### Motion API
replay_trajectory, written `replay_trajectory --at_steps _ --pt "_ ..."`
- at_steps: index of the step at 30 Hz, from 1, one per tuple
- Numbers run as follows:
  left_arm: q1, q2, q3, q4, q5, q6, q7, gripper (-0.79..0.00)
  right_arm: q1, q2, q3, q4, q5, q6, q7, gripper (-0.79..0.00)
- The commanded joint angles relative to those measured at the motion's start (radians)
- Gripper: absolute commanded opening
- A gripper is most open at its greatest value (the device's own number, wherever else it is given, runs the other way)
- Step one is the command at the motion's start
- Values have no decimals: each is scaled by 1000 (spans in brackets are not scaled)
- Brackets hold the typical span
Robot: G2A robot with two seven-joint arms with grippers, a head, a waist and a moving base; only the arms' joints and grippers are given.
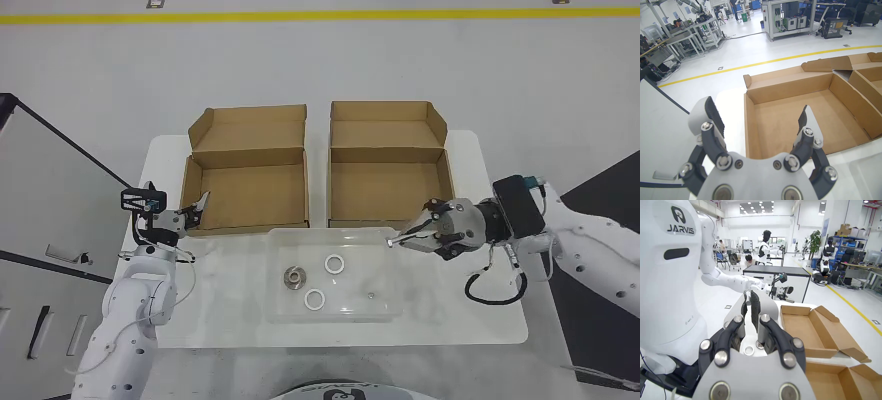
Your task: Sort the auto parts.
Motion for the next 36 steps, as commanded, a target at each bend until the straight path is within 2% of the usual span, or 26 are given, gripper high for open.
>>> replay_trajectory --at_steps 1,29,36 --pt "0 0 0 0 0 0 0 0 34 -1 -30 -14 37 0 7 -785" --pt "0 0 0 0 0 0 0 0 32 -2 -30 -16 38 5 10 -785" --pt "0 0 0 0 0 0 0 0 -16 -31 22 -102 165 29 -23 -785"
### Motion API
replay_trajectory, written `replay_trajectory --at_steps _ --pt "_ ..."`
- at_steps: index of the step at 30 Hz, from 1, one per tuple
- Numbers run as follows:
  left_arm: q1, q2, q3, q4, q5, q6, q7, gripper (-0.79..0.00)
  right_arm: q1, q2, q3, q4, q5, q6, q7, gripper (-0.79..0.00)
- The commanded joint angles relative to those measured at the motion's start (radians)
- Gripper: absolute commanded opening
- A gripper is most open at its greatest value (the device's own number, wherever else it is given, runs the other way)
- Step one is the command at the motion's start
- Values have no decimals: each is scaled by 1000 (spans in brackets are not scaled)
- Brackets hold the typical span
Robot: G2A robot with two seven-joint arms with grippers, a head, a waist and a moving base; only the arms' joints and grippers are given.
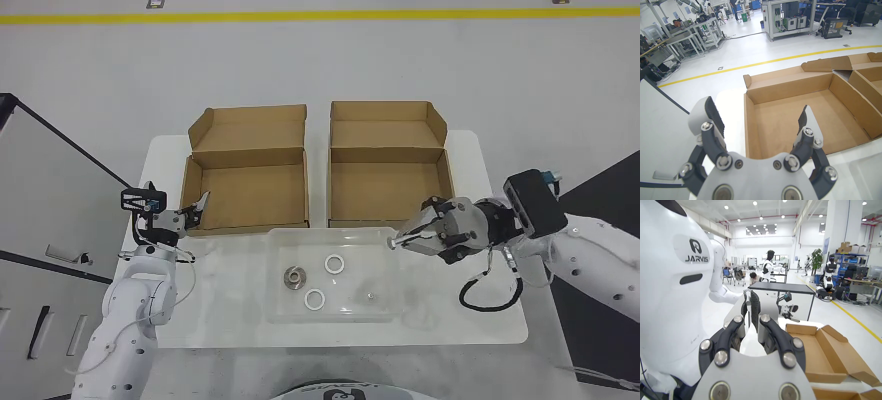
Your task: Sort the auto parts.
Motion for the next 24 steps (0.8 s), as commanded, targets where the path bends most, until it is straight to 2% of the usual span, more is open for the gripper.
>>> replay_trajectory --at_steps 1,6,16,24 --pt "0 0 0 0 0 0 0 0 -8 -11 19 -30 47 -16 17 -785" --pt "0 0 0 0 0 0 0 0 -45 -65 80 -113 214 -34 35 -785" --pt "0 0 0 0 0 0 0 0 -40 -192 97 -176 328 -34 35 -785" --pt "0 0 0 0 0 0 0 0 -40 -192 97 -176 328 -34 35 -785"
